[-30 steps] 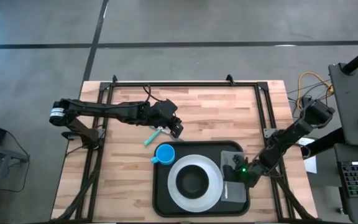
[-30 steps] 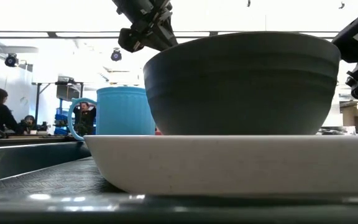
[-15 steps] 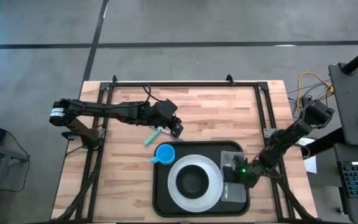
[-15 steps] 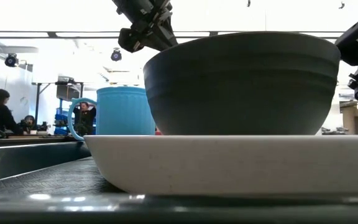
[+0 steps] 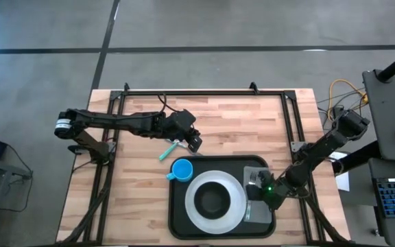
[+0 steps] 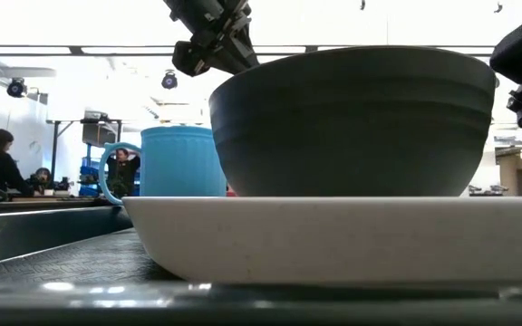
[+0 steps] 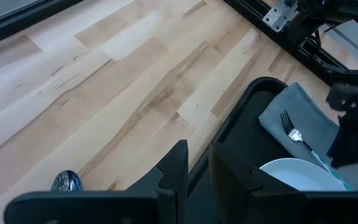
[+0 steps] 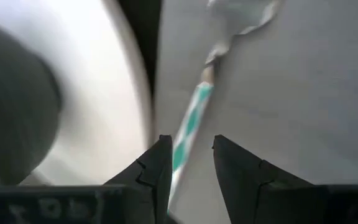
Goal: Set up tray
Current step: Put the blue green fork on the gray napkin
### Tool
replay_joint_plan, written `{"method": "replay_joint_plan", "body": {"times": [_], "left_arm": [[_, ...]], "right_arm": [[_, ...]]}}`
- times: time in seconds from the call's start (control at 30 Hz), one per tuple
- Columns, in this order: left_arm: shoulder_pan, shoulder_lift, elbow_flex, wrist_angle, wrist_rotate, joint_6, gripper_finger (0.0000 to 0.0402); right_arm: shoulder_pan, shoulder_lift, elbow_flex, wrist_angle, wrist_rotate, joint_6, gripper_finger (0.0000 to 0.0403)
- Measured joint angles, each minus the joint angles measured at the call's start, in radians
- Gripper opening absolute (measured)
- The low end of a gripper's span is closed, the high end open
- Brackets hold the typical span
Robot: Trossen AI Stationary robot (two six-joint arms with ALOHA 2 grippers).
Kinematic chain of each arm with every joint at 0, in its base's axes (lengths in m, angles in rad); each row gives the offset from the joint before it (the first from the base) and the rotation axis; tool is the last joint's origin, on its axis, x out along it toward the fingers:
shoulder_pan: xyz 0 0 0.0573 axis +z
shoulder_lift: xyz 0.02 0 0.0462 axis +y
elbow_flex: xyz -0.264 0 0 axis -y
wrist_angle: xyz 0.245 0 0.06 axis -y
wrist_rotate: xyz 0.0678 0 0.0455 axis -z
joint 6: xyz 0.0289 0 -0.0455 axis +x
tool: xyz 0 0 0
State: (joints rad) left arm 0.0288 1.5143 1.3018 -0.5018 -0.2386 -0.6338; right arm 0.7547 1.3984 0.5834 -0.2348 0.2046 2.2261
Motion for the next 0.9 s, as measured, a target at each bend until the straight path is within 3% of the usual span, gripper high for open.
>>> {"method": "replay_joint_plan", "body": {"times": [0.33,0.63,0.9], "left_arm": [[0.0,0.0,0.0,0.0,0.0,0.011,0.0046],[0.0,0.0,-0.002,0.001,0.0,0.011,0.0046],[-0.002,0.0,-0.017,-0.001,0.0,0.011,0.0046]], "right_arm": [[-0.016,-0.031,0.132,-0.425,0.045,-0.011,0.0089],[-0.104,-0.024,0.11,-0.297,0.025,-0.156,0.0086],[-0.13,-0.023,0.086,-0.298,-0.05,-0.166,0.0091]]}}
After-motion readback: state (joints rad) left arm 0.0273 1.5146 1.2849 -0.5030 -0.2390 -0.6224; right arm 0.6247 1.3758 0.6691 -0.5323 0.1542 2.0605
